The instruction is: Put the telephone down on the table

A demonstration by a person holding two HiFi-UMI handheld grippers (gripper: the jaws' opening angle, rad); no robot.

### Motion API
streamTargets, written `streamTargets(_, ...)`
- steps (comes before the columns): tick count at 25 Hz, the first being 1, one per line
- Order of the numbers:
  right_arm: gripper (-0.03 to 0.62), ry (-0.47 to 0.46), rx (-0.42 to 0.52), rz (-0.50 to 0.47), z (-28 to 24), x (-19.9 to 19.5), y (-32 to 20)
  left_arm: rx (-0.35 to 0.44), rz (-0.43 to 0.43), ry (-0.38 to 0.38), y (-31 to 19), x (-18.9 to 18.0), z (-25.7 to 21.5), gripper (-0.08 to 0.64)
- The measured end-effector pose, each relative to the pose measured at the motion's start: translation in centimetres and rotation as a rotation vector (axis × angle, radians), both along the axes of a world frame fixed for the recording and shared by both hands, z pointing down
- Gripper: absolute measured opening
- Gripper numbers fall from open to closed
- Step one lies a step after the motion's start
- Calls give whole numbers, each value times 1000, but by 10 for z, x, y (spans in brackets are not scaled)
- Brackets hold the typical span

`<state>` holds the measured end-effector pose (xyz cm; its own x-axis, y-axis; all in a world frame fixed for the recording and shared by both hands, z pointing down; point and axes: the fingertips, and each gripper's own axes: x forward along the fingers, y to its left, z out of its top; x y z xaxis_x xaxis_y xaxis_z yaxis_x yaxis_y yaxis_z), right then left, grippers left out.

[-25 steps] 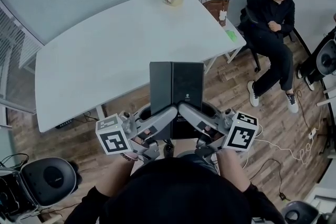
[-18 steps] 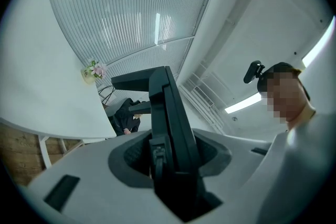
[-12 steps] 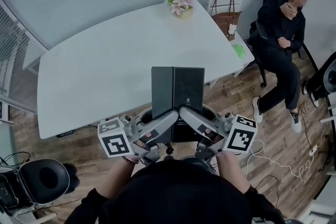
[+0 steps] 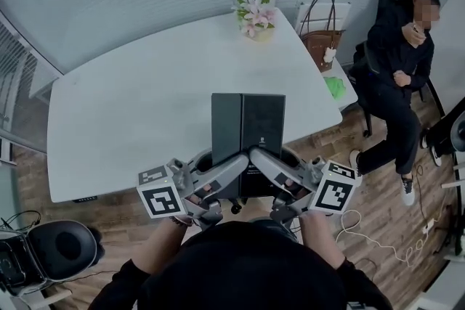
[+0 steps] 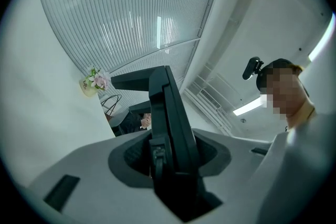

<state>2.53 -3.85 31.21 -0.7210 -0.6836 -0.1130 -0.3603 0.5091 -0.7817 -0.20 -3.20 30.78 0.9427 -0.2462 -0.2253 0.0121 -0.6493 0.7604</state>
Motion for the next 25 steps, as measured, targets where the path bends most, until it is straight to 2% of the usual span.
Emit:
streamTargets(8, 195, -12, -41, -52, 7, 31, -87, -38, -48, -15, -85, 31, 7, 192)
streamTargets(15, 195, -3, -11, -91, -7, 28, -92, -5, -90, -3, -89, 29, -7, 192)
streamTargets(21, 196, -31, -37, -109, -2, 51, -133, 1, -123, -43, -126, 52, -1, 192)
streamTargets(25, 195, -25, -48, -128, 2, 55, -150, -29, -142, -30, -142, 56, 4, 192)
